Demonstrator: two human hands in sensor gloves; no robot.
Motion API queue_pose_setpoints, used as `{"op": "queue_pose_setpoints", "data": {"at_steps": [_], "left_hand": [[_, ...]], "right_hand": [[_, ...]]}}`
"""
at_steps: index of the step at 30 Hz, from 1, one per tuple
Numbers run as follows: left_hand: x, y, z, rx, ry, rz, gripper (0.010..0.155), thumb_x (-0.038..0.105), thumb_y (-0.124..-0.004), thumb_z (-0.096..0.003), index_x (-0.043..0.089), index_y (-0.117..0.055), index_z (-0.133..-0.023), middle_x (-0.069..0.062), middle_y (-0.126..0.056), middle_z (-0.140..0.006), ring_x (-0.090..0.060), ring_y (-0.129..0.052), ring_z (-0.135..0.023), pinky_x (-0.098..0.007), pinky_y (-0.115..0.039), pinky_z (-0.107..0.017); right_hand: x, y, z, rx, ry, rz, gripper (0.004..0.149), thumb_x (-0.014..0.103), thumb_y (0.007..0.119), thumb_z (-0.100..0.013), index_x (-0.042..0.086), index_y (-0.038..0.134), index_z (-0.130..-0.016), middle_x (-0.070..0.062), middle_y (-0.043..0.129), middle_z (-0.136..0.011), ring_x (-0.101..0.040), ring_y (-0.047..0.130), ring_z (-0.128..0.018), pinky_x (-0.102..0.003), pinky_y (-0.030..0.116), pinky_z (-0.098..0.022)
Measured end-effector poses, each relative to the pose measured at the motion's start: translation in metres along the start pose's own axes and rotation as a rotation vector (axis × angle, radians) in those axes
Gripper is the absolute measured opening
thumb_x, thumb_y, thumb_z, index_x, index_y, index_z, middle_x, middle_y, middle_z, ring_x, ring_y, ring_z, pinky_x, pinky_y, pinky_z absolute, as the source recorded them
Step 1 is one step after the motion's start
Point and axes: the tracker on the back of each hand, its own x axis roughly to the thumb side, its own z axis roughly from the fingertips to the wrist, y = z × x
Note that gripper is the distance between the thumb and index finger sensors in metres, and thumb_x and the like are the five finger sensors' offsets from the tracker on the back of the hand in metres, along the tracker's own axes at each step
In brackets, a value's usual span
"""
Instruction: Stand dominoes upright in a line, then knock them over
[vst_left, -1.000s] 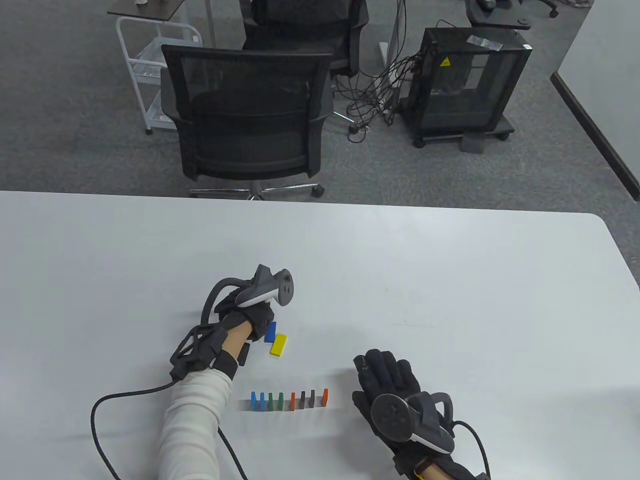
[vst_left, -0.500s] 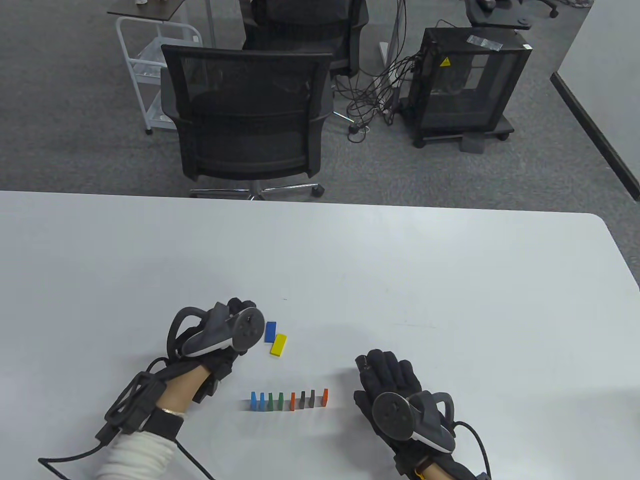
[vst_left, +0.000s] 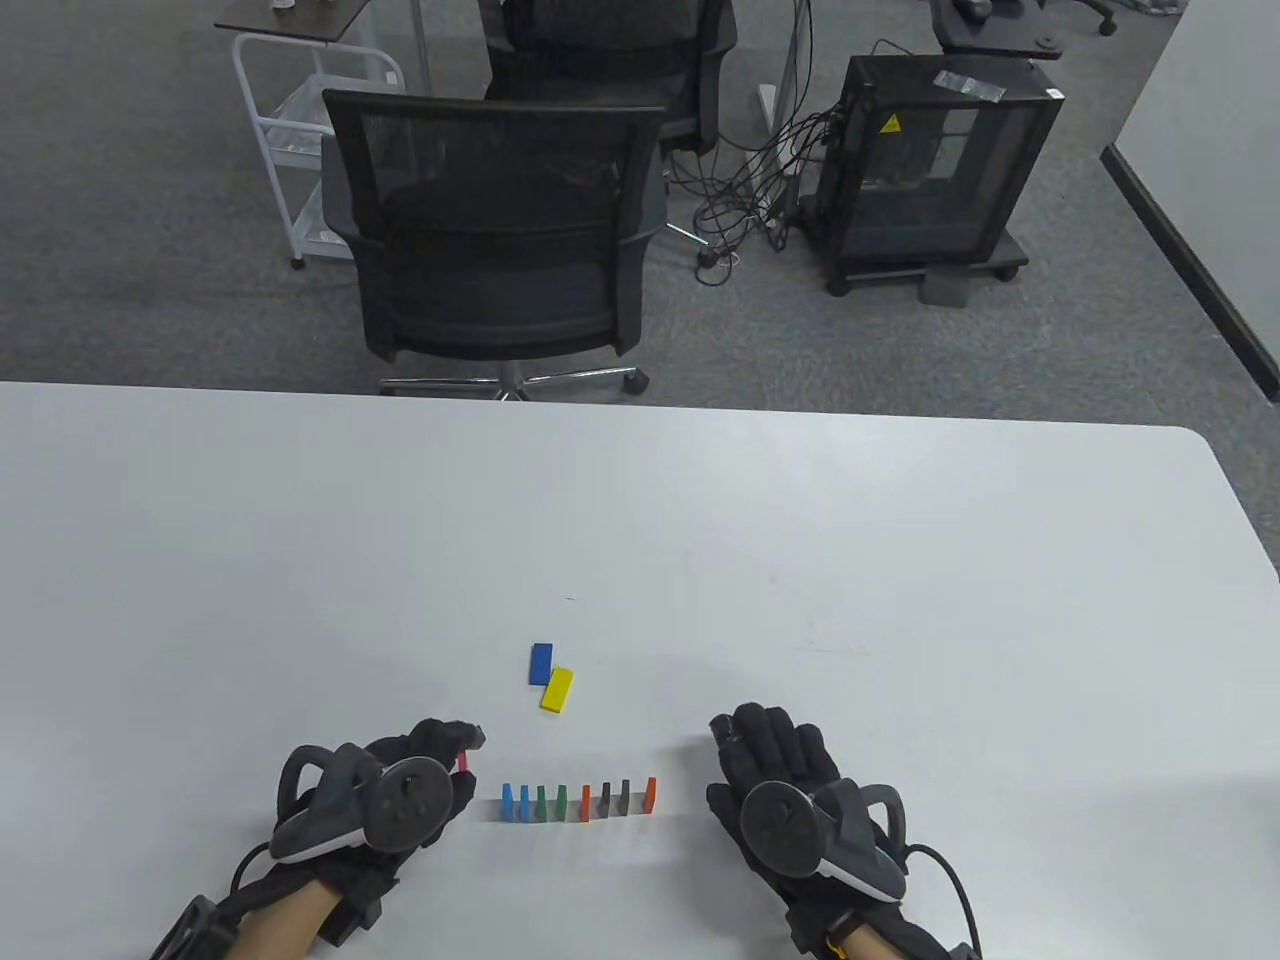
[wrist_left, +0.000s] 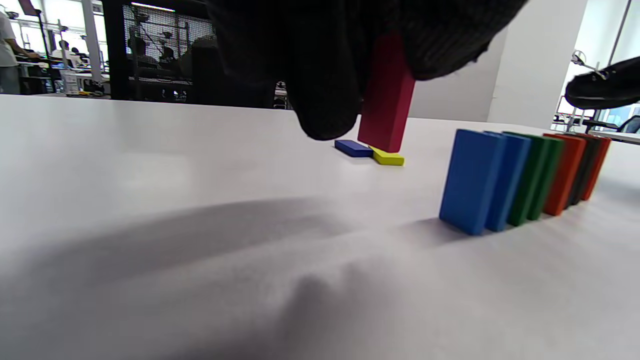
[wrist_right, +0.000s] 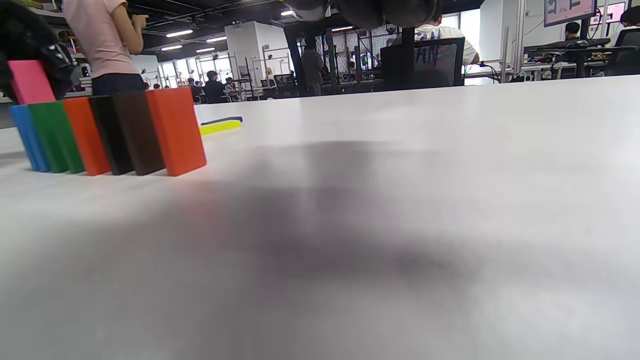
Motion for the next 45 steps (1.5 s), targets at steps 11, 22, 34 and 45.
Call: {"op": "queue_pose_setpoints", "data": {"at_steps": [11, 22, 34, 45], "left_hand": [[0.01, -0.022, -0.004, -0.103, -0.055, -0.004, 0.052, 0.037, -0.074, -0.0651, 0.008, -0.069, -0.108, -0.015, -0.089, -0.101, -0.019, -0.101, -0.084, -0.037, -0.077, -0.074], [0.013, -0.024, -0.006, -0.126, -0.045, -0.008, 0.053, 0.038, -0.073, -0.0657, 0.008, -0.066, -0.109, -0.015, -0.087, -0.103, -0.019, -0.099, -0.085, -0.038, -0.075, -0.075], [0.013, -0.022, -0.006, -0.184, -0.055, 0.008, 0.067, 0.045, -0.073, -0.0654, 0.005, -0.056, -0.117, -0.016, -0.081, -0.108, -0.022, -0.095, -0.09, -0.041, -0.071, -0.078], [0.008, 0.024, -0.022, -0.118, 0.025, -0.015, 0.06, 0.049, -0.069, -0.0666, 0.011, -0.069, -0.113, -0.016, -0.084, -0.107, -0.027, -0.096, -0.088, -0.048, -0.071, -0.076]], "right_hand": [[0.0, 0.001, -0.001, 0.01, 0.0, -0.001, 0.066, 0.045, 0.053, -0.058, 0.011, 0.051, -0.115, -0.019, 0.043, -0.118, -0.043, 0.048, -0.108, -0.055, 0.036, -0.079], [0.0, 0.002, -0.001, 0.013, -0.003, -0.004, 0.066, 0.044, 0.053, -0.058, 0.011, 0.051, -0.115, -0.019, 0.044, -0.118, -0.043, 0.049, -0.108, -0.055, 0.036, -0.079], [0.0, 0.002, -0.001, 0.019, -0.002, -0.004, 0.066, 0.044, 0.053, -0.058, 0.011, 0.051, -0.115, -0.019, 0.044, -0.118, -0.043, 0.049, -0.108, -0.055, 0.036, -0.079], [0.001, 0.002, 0.0, 0.009, -0.004, 0.0, 0.066, 0.044, 0.053, -0.058, 0.011, 0.051, -0.115, -0.019, 0.044, -0.118, -0.043, 0.049, -0.108, -0.055, 0.037, -0.079]]}}
